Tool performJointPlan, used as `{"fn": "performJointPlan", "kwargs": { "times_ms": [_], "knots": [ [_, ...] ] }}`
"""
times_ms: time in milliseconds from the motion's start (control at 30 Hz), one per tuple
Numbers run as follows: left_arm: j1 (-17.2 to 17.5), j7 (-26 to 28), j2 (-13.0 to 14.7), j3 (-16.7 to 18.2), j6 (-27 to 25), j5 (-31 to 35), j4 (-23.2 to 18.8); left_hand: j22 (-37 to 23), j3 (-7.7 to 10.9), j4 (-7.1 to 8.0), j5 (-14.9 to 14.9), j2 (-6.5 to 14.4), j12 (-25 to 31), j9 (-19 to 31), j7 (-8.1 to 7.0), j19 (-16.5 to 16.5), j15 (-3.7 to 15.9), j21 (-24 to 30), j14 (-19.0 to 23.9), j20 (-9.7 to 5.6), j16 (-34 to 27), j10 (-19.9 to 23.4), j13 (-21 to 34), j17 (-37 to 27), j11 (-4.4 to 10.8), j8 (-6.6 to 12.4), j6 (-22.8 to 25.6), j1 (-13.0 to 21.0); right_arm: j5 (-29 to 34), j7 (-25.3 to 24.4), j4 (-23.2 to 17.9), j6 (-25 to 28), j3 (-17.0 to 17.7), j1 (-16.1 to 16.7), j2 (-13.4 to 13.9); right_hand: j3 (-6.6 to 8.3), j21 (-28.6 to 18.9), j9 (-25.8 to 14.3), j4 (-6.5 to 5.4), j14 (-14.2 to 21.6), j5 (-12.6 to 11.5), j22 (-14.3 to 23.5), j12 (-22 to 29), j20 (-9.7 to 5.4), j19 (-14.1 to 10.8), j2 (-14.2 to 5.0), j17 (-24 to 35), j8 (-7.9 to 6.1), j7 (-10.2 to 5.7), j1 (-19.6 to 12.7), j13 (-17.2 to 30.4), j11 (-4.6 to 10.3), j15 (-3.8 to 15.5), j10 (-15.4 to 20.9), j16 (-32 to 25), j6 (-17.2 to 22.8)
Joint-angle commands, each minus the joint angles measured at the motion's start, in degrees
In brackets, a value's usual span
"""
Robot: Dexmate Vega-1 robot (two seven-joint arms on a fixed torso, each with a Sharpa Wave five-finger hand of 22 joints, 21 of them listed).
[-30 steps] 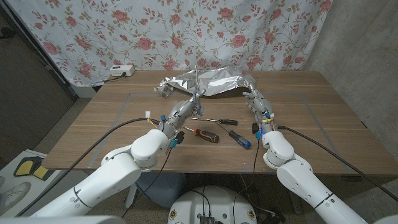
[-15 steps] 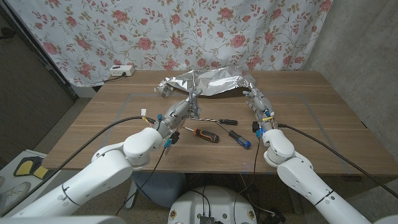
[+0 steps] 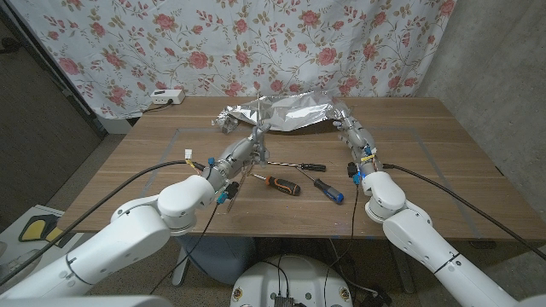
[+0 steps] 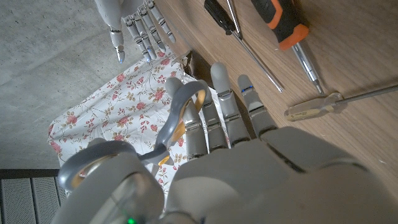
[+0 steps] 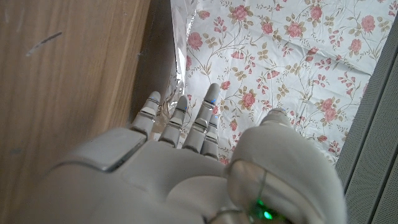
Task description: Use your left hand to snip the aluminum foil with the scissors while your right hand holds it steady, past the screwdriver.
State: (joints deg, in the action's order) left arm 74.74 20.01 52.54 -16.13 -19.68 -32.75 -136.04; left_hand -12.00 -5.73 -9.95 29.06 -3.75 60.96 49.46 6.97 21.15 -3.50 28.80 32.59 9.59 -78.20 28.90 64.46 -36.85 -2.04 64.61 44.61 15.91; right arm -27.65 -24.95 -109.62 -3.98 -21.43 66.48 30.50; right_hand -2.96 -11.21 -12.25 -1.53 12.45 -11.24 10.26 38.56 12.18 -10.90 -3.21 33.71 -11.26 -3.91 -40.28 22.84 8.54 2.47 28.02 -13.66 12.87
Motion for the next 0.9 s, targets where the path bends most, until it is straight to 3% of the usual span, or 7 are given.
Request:
{"fn": "performJointPlan", "kwargs": {
  "times_ms": [33,267,400,900],
  "knots": [
    [1.6,0.2,1.1,1.6,-0.1,-1.4,-0.9,-0.9,-14.45,13.81,0.5,-6.5,25.5,0.5,2.02,0.9,-0.05,0.6,0.9,-0.12,-0.5,1.7,4.7,0.2,0.68,0.63,-1.6,-5.1,2.0,0.1,-0.5,1.8,0.2,-1.4,1.7,-0.13,-0.2,-0.1,0.33,0.6,-0.2,0.1,0.3,0.00,-0.1,-0.10,0.0,-0.36,-0.33,-0.5,0.1,0.21,5.48,0.3,-0.4,0.2],
    [2.8,0.9,1.3,2.4,0.0,-1.7,-1.2,-1.6,-14.39,13.40,0.7,-6.4,25.6,0.5,1.97,1.5,0.11,1.0,1.4,-0.47,-1.0,2.4,4.5,0.4,0.69,0.70,-1.3,-4.5,6.1,-1.7,-0.9,3.9,-0.6,-2.2,2.8,-0.15,-0.2,-0.1,0.59,0.8,-0.1,0.1,0.4,0.00,-0.2,0.06,-0.1,-0.36,-0.31,-0.5,0.1,0.36,6.03,0.5,-0.4,0.2],
    [3.7,1.3,1.4,2.9,0.0,-2.1,-1.3,-1.9,-14.35,13.33,0.7,-6.3,25.9,0.9,1.83,1.7,0.44,1.1,1.6,-0.47,-0.9,2.5,4.8,0.9,0.89,0.96,-1.4,-4.3,7.7,-2.5,-1.1,4.9,-0.9,-2.7,2.8,-0.01,-0.2,-0.1,1.21,1.1,-0.1,0.0,0.3,-0.02,-0.3,0.30,-0.8,-0.38,-0.41,-1.2,0.1,0.40,4.57,0.3,-0.2,0.2],
    [5.3,2.9,1.2,3.5,-0.2,-2.0,-2.1,-2.8,-14.12,13.08,0.7,-5.8,25.2,-0.1,1.55,2.1,1.25,1.5,2.3,-0.95,-1.5,3.3,3.3,1.4,1.39,0.70,-0.3,-3.4,14.1,-3.5,-1.4,8.6,-2.5,-5.3,3.7,0.73,-0.3,-0.1,2.36,0.1,-0.1,0.0,-0.8,-0.09,-0.5,-0.10,-1.9,-0.46,-0.65,-2.8,-0.5,0.73,5.28,-0.9,0.6,0.0]
  ]
}}
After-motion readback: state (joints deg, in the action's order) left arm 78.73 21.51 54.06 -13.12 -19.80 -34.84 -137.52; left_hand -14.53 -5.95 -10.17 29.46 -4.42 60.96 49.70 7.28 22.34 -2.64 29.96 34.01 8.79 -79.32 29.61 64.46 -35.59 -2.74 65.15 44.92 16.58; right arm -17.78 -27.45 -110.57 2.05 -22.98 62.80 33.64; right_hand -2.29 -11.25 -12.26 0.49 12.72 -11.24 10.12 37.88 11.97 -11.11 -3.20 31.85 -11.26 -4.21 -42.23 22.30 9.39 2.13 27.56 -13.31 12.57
